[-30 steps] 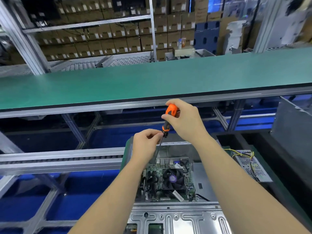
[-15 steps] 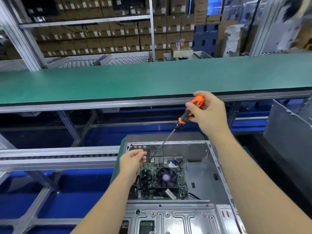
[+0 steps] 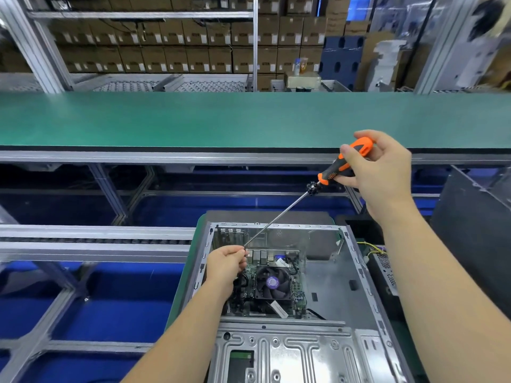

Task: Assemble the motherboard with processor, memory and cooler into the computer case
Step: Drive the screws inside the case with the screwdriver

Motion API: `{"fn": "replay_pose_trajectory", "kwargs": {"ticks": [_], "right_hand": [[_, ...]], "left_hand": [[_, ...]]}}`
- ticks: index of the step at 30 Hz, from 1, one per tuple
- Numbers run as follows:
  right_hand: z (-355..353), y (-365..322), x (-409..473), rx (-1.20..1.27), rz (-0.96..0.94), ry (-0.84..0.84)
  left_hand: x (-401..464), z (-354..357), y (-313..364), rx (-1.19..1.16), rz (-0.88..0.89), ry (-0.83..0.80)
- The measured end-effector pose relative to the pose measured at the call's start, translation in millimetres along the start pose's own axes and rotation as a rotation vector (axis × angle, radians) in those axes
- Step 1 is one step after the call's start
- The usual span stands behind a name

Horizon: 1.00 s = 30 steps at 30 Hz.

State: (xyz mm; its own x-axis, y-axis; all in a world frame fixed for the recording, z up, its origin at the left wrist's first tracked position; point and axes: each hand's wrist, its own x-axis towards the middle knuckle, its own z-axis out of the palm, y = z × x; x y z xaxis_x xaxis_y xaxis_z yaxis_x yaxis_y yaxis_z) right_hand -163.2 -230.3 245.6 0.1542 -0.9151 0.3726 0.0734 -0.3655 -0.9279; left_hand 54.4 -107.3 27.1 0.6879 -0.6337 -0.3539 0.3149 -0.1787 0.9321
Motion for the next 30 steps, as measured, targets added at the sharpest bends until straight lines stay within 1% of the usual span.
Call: {"fn": "replay_pose_trajectory", "kwargs": {"ticks": [4,7,10,30], "right_hand": [[1.2,-0.2,-1.6,-0.001,0.006,-0.004],[-0.4,-0.4,-1.9,0.006,0.012,-0.002],[-0.1,0.0,-2.4,0.009,0.013,-0.006],[5.3,1.5,-2.0,-0.007,0.010,-0.012]], "left_hand": [[1.3,1.5,-1.0,-0.021,-0.034,0.021],[3.3,-0.7,-4.1,-0.057,-0.094,0.041],[5.1,-2.9,-4.2,-0.110,-0.132,0.022],[4.9,-3.7,-2.9,-0.168,-0.162,0.000]]}}
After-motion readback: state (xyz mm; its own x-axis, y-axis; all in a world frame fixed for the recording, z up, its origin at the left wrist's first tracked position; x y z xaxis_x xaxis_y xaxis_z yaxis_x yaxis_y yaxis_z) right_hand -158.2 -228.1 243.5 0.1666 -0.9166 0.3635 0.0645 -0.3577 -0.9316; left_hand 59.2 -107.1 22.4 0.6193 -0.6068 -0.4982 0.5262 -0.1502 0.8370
